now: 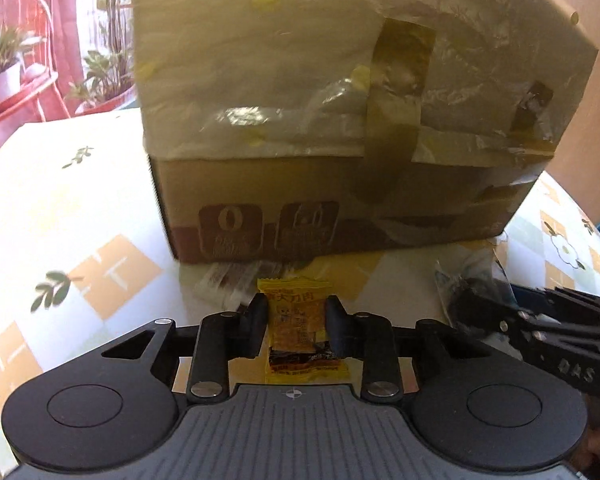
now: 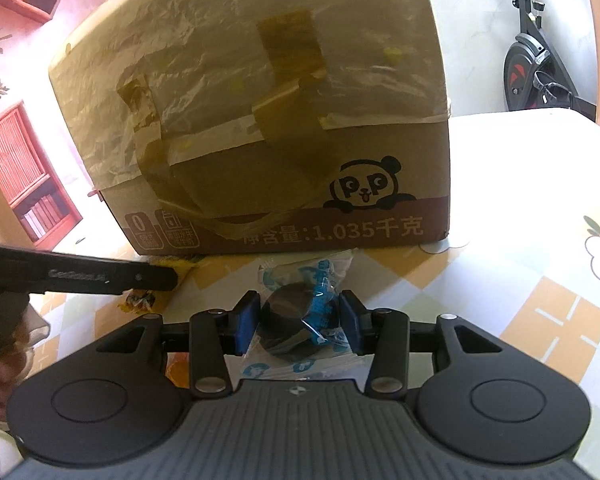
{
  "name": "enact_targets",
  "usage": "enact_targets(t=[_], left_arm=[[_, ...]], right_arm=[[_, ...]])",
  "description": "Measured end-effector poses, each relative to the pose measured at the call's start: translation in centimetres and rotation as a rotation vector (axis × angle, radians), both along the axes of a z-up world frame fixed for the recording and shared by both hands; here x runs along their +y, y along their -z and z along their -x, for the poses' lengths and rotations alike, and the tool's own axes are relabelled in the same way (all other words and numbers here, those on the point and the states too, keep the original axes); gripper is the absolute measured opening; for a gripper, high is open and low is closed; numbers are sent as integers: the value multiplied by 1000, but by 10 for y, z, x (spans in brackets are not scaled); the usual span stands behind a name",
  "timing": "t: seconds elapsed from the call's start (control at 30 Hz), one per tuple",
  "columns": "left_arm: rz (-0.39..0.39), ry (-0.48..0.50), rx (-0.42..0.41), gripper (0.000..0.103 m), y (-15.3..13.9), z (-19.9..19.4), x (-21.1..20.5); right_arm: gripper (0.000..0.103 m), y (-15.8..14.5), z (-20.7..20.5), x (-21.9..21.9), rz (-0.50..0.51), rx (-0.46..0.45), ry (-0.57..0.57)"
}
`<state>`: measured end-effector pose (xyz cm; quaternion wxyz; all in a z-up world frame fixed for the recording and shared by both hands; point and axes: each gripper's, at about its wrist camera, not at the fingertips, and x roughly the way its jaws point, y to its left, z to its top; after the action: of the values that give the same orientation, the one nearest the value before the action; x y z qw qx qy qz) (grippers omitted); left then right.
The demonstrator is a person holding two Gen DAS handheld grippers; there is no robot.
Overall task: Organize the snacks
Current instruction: 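Grasp the dark foil packet with the right gripper while the left grasps a yellow candy packet, then lift both held packets and carry them over the cardboard box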
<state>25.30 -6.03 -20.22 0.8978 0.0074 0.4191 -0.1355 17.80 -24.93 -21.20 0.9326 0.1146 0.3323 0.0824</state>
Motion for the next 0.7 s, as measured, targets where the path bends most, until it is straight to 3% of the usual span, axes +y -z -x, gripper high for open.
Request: enact_targets(t=[0.17, 0.7], left_arm=[[36, -14, 6, 32, -3, 18, 10], [82, -1, -82, 32, -37, 36, 33]], right_arm=[[46, 0, 0, -1, -2, 0, 0], [45, -7, 6, -3, -3, 1, 29]])
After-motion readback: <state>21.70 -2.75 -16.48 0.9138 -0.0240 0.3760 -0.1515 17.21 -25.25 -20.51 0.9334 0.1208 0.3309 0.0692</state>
